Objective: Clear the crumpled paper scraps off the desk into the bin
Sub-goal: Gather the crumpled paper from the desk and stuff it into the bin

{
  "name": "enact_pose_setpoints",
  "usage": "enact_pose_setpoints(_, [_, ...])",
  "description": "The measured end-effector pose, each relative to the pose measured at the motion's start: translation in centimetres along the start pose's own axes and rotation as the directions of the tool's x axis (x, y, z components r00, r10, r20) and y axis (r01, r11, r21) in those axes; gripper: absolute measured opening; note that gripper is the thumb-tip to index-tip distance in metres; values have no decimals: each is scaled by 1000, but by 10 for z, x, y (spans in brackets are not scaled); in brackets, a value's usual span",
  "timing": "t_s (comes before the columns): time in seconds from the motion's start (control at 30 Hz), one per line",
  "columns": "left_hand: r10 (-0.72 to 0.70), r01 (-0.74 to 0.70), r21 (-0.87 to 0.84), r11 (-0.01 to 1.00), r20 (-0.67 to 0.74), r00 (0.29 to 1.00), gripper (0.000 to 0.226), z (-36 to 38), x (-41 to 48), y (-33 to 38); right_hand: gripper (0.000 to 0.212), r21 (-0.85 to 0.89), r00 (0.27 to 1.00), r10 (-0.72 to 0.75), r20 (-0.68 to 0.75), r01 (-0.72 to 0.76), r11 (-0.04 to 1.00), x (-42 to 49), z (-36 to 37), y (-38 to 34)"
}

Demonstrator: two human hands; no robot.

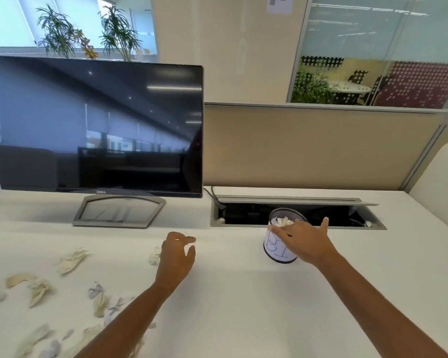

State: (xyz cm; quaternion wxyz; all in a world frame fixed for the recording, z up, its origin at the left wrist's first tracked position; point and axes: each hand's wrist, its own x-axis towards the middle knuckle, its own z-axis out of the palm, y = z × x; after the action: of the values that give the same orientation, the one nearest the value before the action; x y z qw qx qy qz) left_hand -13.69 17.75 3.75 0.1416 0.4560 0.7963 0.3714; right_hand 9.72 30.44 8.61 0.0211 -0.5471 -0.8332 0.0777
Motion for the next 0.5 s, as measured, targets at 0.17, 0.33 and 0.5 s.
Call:
enact_pose_setpoints(0.17, [-15,22,184,983,-39,999,26,-48,-2,-46,33,-39,951,-93,-294,85,996,-12,-1,-11])
enact_pose_setpoints(0.33, [-52,67,255,965,-62,997,29,-69,-18,-70,39,30,690,-264,-674,382,924,-29,12,-55])
enact_pose_setpoints(0.5, [-89,98,340,935,-41,995,35,-83,-32,-85,26,207,846,-351,-402,457,865,-38,59,-132])
